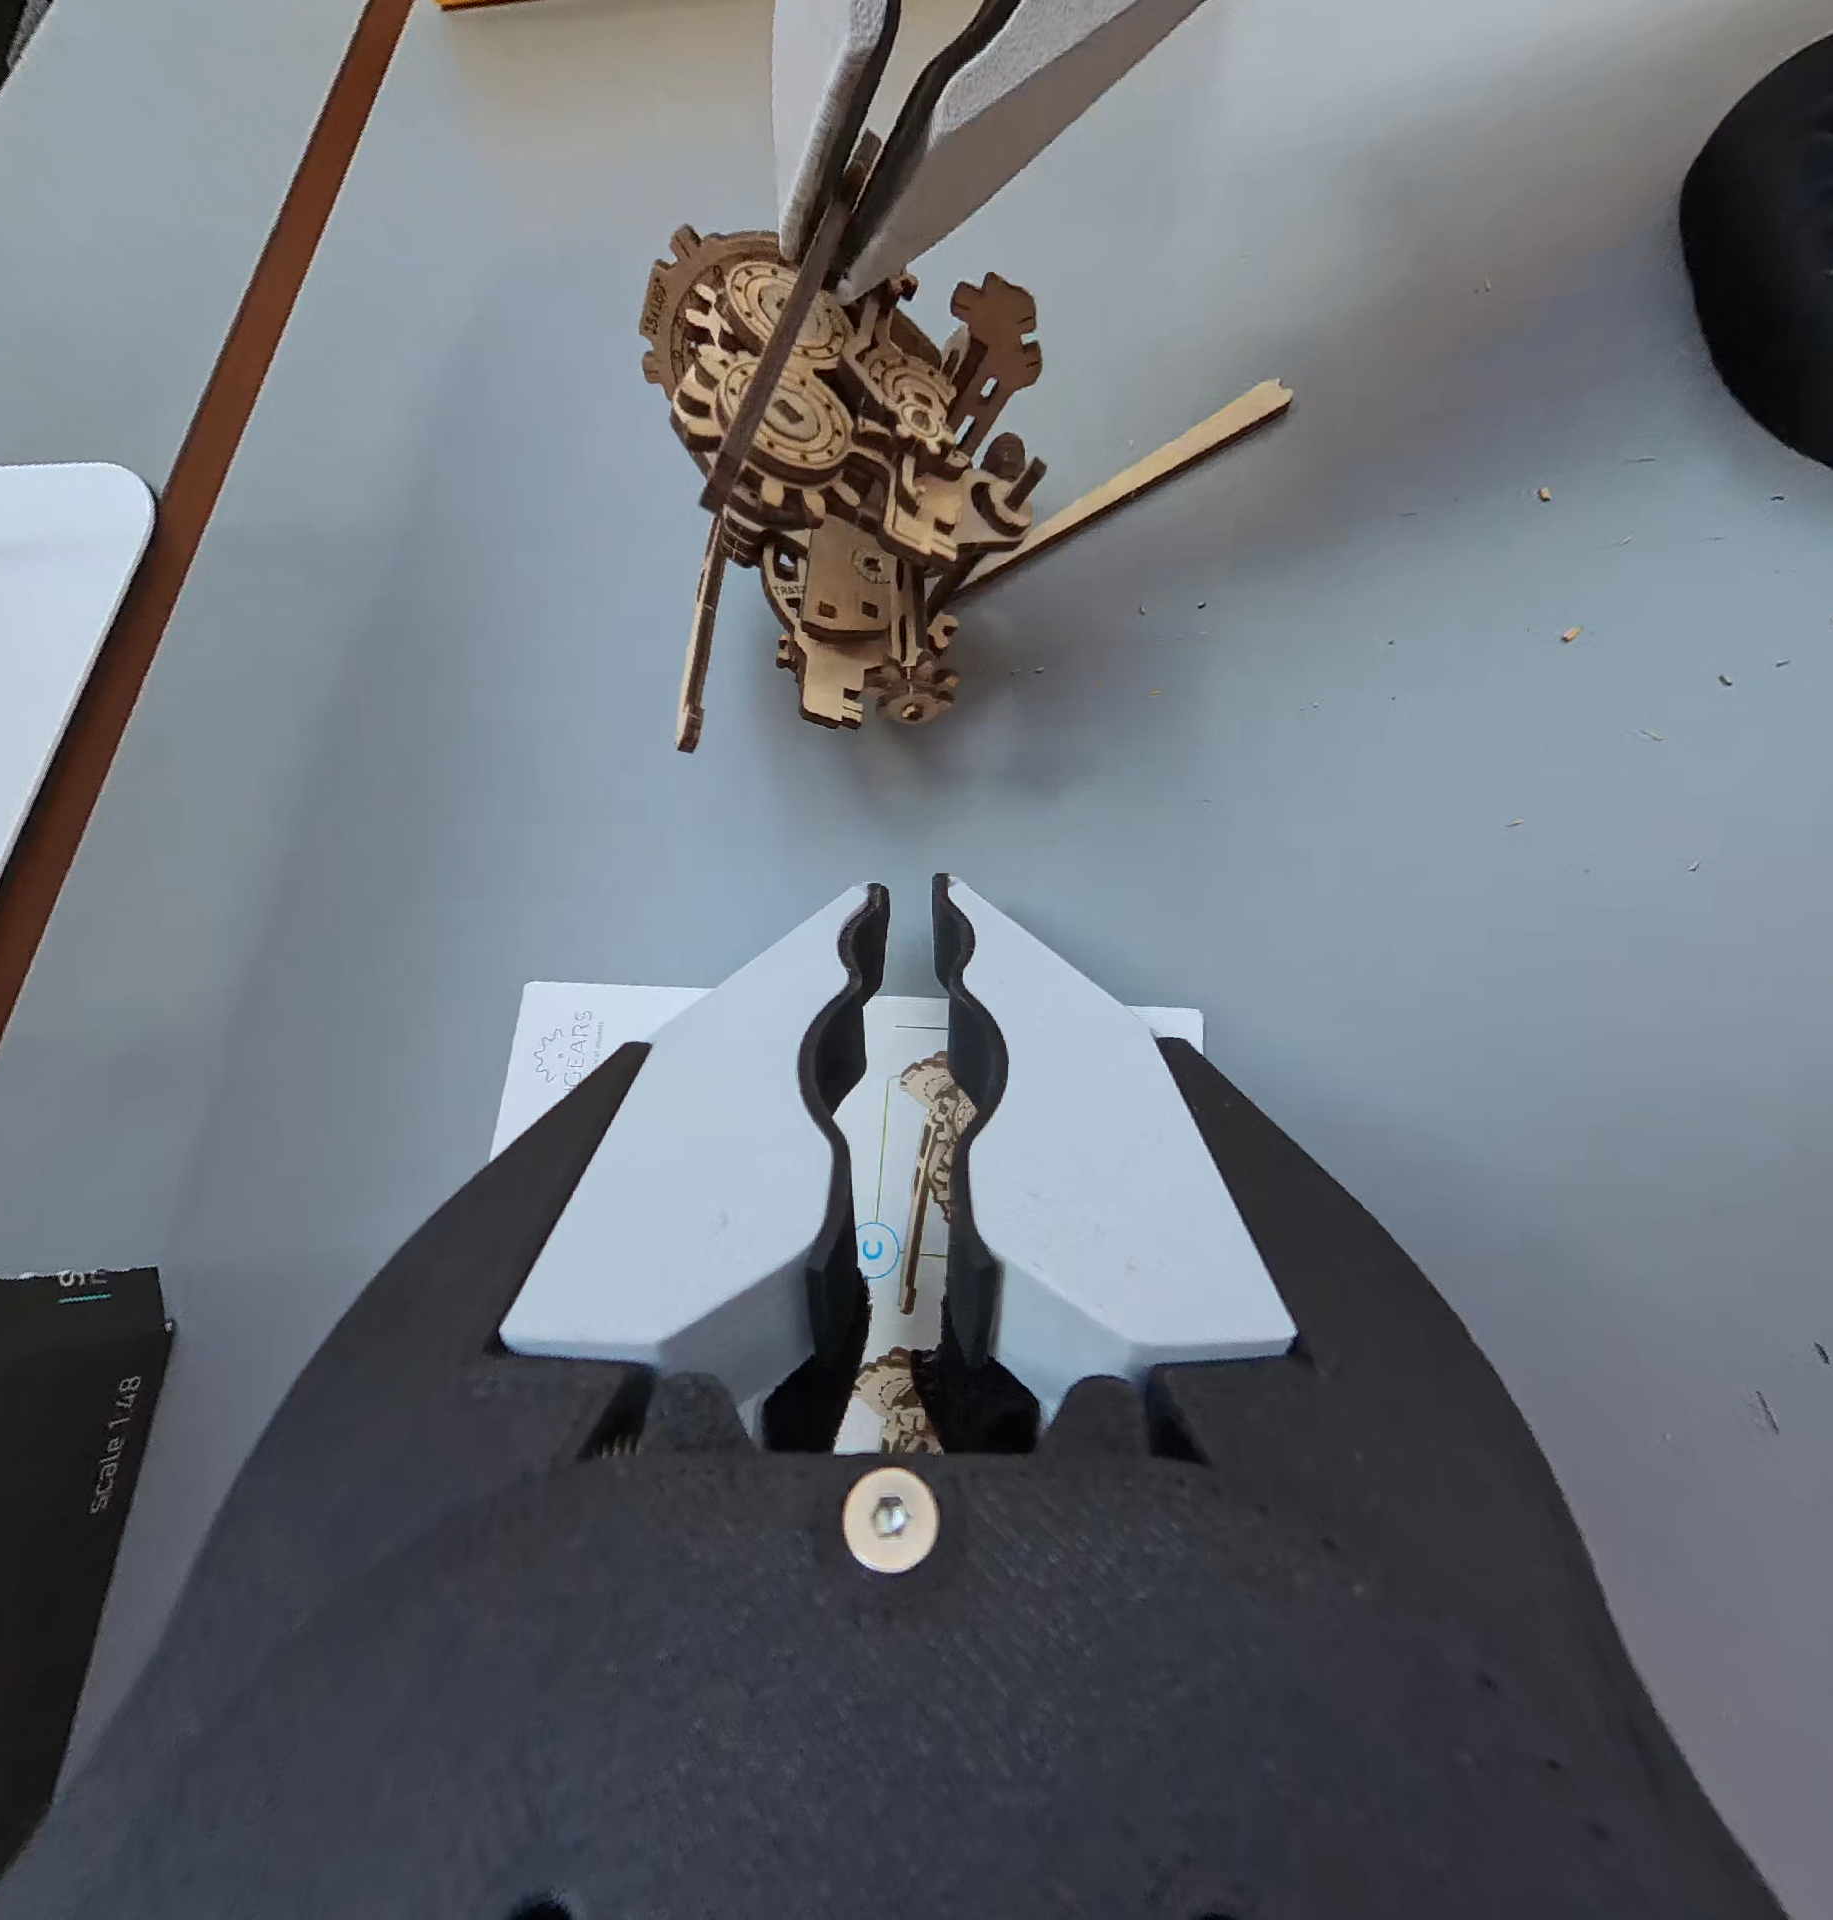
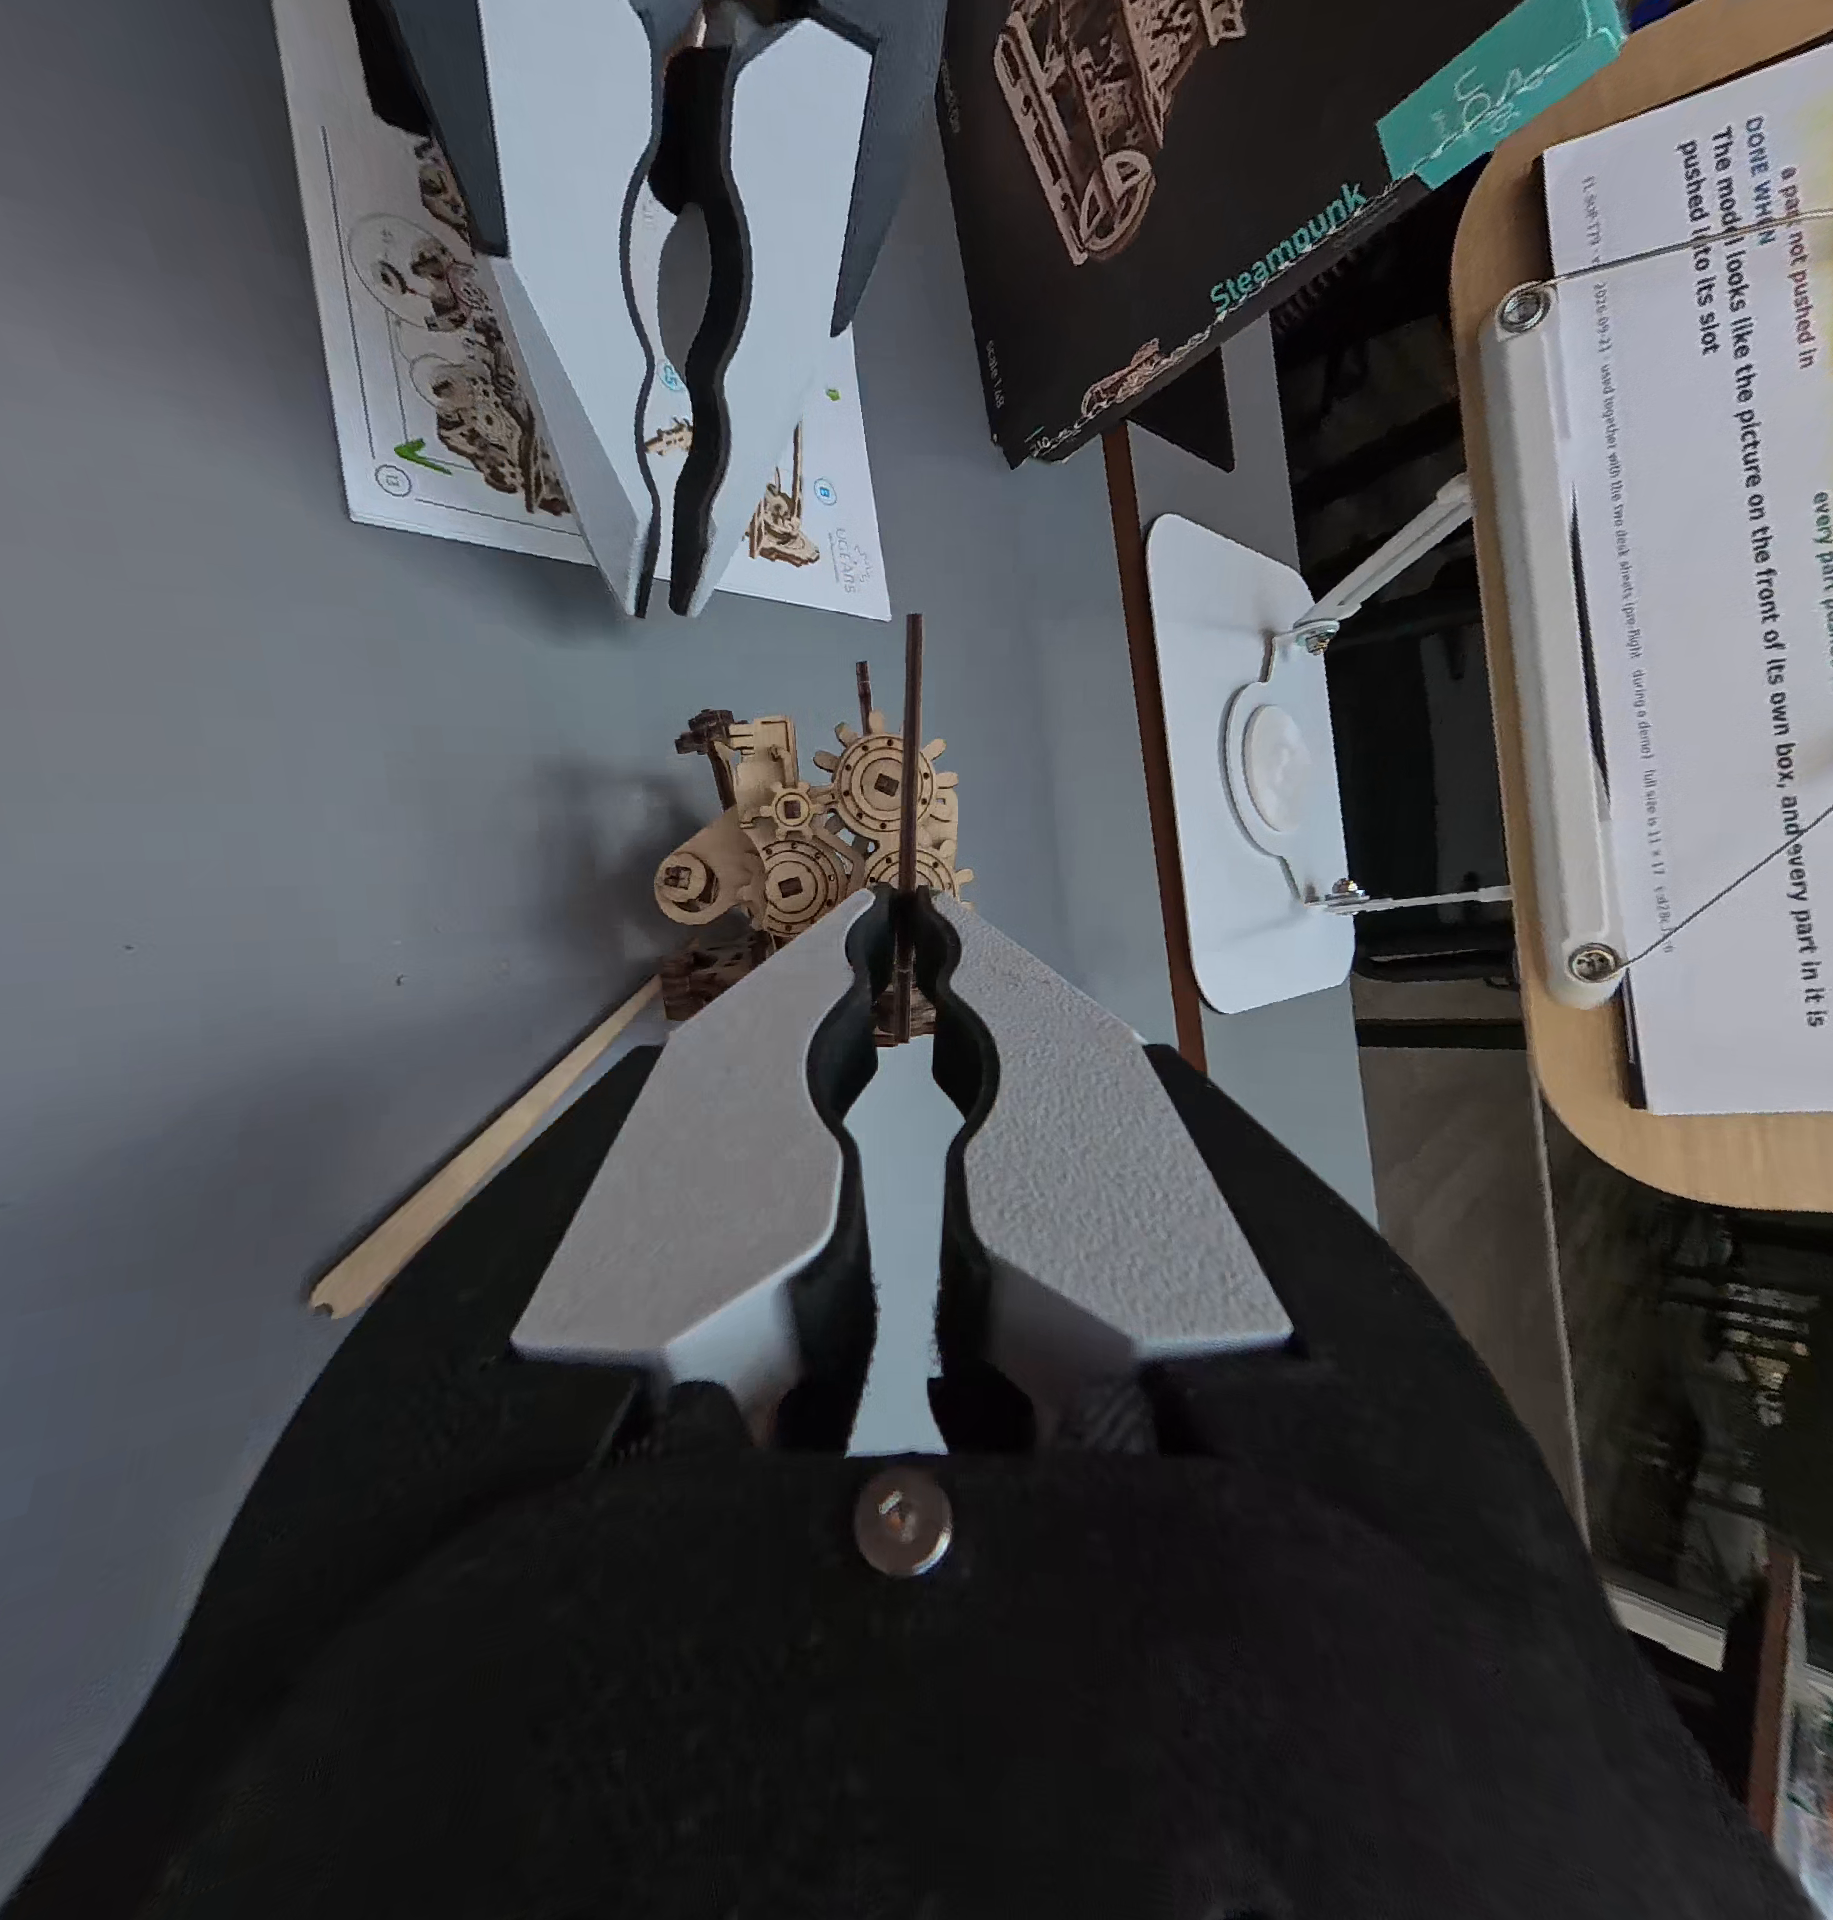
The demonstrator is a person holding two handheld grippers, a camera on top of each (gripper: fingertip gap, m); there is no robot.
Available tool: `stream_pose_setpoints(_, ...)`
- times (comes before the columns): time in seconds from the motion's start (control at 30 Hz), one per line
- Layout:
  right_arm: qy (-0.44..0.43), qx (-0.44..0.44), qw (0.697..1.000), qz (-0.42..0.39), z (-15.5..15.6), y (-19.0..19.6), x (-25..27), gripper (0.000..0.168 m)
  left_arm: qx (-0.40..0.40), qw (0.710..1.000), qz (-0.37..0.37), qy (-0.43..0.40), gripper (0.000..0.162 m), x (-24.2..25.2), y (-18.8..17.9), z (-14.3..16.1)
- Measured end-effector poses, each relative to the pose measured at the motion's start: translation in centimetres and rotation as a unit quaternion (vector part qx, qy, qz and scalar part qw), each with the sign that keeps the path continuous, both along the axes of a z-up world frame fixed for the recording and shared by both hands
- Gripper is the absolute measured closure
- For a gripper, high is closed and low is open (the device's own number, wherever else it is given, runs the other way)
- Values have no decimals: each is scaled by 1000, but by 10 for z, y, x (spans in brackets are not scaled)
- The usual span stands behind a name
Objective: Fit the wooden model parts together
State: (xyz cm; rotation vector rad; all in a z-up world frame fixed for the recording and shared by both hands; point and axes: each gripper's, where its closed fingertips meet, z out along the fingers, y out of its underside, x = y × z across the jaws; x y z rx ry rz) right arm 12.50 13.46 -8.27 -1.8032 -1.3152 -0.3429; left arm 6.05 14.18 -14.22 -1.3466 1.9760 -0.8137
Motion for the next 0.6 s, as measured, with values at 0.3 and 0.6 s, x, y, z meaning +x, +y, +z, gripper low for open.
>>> stream_pose_setpoints(0.3,-91,115,988,36,-6,1,7,164,28,1000,4,12,156,-1,4,-4)
stream_pose_setpoints(0.6,-68,113,991,-9,-17,-28,28,152,29,1000,-5,8,155,2,-5,0)
